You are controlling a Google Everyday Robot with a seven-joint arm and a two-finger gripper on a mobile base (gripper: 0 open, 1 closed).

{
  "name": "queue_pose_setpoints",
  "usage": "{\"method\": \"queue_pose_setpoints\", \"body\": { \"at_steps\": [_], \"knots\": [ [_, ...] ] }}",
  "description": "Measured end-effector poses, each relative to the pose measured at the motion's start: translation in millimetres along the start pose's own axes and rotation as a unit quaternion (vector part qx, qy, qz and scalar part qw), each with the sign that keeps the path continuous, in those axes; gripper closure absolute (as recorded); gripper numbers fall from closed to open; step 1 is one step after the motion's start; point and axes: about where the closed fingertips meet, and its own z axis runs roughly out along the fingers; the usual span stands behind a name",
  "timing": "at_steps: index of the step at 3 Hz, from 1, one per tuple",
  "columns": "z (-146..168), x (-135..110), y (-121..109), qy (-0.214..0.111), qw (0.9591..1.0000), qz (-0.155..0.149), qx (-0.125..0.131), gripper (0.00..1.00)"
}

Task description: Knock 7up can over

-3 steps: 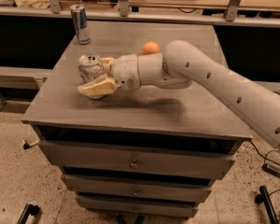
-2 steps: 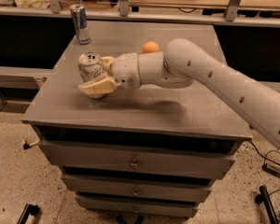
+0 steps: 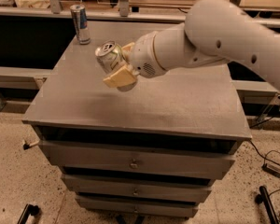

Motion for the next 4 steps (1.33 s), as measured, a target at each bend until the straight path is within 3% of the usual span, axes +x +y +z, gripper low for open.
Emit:
{"method": "queue_pose_setpoints", "body": {
  "at_steps": [1,2,3,4],
  "knots": [
    [-69,3,-7,0.105,0.9930,-0.011,0.052,1.00],
    [-88,17,-11,0.141,0.9874,0.007,0.072,1.00],
    [-77,15,-13,0.124,0.9904,0.005,0.061,1.00],
    [-83,59,-42,0.166,0.9844,0.045,0.039,1.00]
  ]
}}
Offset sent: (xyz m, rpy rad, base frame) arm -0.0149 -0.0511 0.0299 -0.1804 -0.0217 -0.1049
